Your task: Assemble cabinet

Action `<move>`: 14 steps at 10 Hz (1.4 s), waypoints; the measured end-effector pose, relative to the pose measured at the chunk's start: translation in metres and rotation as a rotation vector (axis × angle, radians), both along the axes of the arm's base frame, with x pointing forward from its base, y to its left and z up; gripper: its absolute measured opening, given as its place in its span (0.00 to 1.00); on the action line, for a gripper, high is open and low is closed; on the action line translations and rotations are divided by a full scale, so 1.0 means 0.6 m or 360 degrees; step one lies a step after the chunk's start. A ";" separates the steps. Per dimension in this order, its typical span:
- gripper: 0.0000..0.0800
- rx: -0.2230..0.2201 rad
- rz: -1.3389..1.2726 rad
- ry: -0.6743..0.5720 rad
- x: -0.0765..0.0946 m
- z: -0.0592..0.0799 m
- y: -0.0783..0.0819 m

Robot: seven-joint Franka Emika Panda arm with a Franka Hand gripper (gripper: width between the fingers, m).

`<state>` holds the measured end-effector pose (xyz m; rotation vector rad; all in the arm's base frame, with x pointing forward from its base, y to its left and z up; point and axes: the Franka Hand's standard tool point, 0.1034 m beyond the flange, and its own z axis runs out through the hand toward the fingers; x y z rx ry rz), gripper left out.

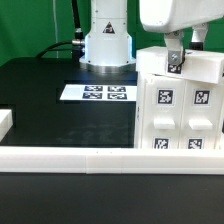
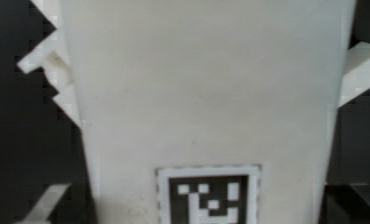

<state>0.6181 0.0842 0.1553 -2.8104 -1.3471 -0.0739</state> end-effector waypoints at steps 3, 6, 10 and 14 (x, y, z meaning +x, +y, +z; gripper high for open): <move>0.69 0.0014 -0.0388 0.0017 0.000 0.000 0.000; 0.70 0.0052 -0.0962 -0.0013 0.002 0.000 -0.001; 0.70 0.0109 -0.1777 0.0003 0.000 0.001 0.000; 0.70 0.0136 -0.2271 0.0030 0.001 0.001 -0.002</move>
Offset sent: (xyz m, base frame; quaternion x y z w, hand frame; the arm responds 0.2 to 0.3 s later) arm 0.0000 0.0000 0.0000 0.0000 0.0000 0.2571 0.9664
